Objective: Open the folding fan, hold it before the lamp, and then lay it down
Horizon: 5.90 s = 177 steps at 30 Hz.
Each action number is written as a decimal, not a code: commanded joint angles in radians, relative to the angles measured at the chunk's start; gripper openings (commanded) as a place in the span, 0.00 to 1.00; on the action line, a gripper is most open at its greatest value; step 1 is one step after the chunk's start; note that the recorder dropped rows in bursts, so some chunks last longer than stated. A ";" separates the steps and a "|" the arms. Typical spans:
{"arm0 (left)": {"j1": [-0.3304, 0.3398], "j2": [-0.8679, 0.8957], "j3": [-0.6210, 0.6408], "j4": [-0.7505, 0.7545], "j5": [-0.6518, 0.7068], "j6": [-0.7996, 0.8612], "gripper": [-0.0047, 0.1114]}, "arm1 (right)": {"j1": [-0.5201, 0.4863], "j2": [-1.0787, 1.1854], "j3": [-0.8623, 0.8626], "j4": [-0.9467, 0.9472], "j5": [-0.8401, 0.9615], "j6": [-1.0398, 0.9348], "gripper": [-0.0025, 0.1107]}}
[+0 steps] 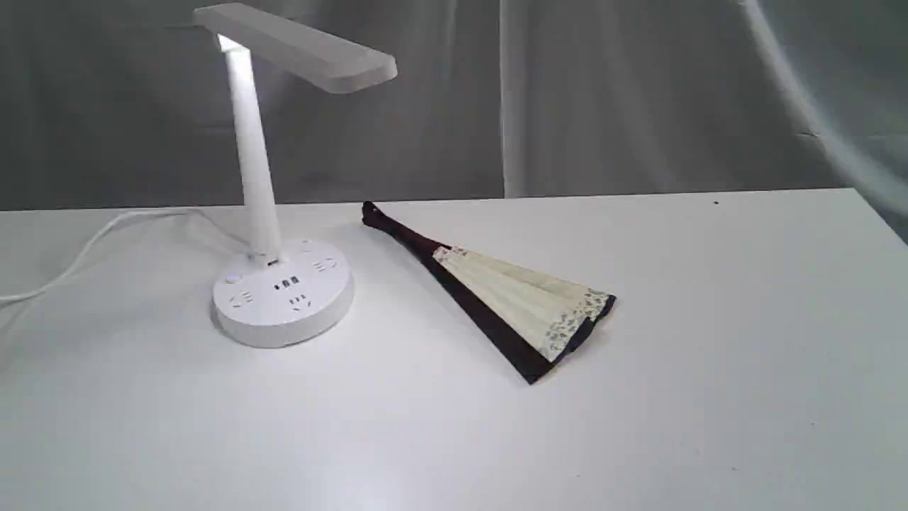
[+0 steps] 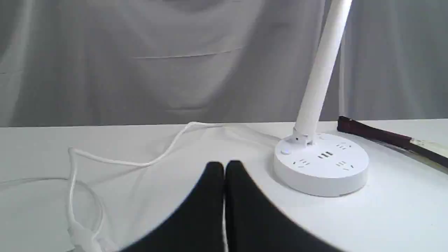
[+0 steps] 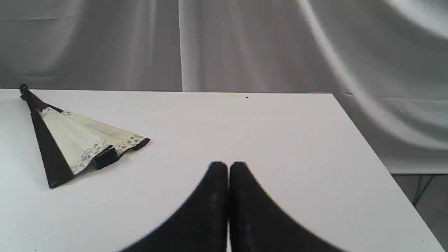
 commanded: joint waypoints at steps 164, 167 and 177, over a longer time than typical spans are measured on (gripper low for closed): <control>-0.199 1.572 -0.876 -0.345 0.503 0.139 0.04 | 0.288 2.189 -1.529 0.543 0.278 -0.689 0.42; -0.199 1.572 -0.876 -0.345 0.503 0.139 0.04 | 0.303 2.210 -1.529 0.543 0.220 -0.689 0.43; -0.199 1.572 -0.876 -0.345 0.504 0.141 0.04 | 0.305 2.232 -1.529 0.538 0.166 -0.689 0.52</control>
